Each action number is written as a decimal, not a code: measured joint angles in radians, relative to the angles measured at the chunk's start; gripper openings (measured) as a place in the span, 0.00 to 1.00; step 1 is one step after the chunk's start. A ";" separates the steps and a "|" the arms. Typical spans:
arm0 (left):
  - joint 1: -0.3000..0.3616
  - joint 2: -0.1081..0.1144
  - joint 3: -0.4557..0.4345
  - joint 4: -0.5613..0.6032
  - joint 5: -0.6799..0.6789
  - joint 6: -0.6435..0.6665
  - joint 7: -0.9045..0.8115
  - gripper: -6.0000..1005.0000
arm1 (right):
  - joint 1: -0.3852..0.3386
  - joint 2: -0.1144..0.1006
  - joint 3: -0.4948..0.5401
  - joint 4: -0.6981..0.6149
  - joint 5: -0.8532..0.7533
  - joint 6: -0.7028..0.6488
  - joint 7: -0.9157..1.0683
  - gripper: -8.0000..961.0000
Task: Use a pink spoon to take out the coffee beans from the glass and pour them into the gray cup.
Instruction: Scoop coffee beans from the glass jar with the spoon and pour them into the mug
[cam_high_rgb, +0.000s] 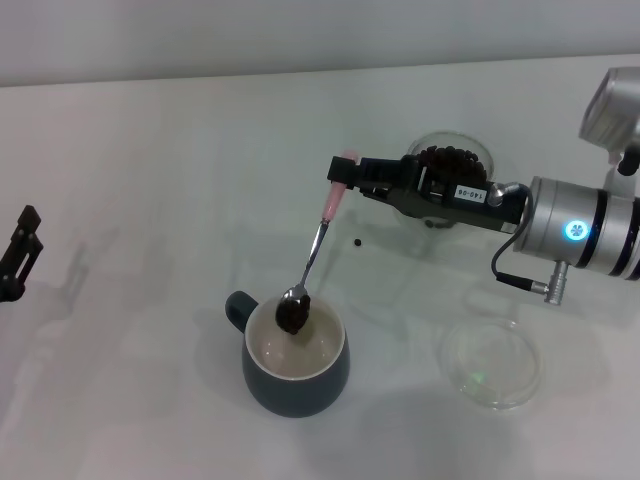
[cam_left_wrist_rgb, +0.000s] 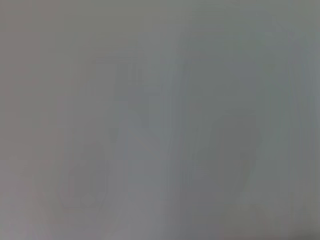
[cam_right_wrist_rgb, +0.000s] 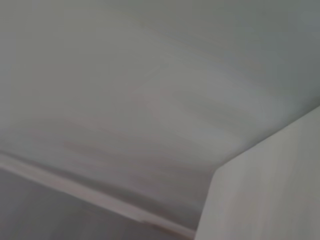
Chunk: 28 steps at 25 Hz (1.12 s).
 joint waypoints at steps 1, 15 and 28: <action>-0.001 0.000 0.000 0.000 0.000 0.006 0.000 0.63 | 0.002 0.000 -0.006 -0.002 0.001 -0.002 -0.016 0.21; -0.004 -0.001 0.002 0.000 0.000 0.022 -0.001 0.63 | -0.002 -0.002 -0.014 -0.028 0.002 0.021 -0.297 0.21; -0.008 -0.002 0.001 -0.002 0.000 0.024 -0.002 0.63 | -0.005 0.000 -0.005 -0.023 0.010 0.117 -0.407 0.21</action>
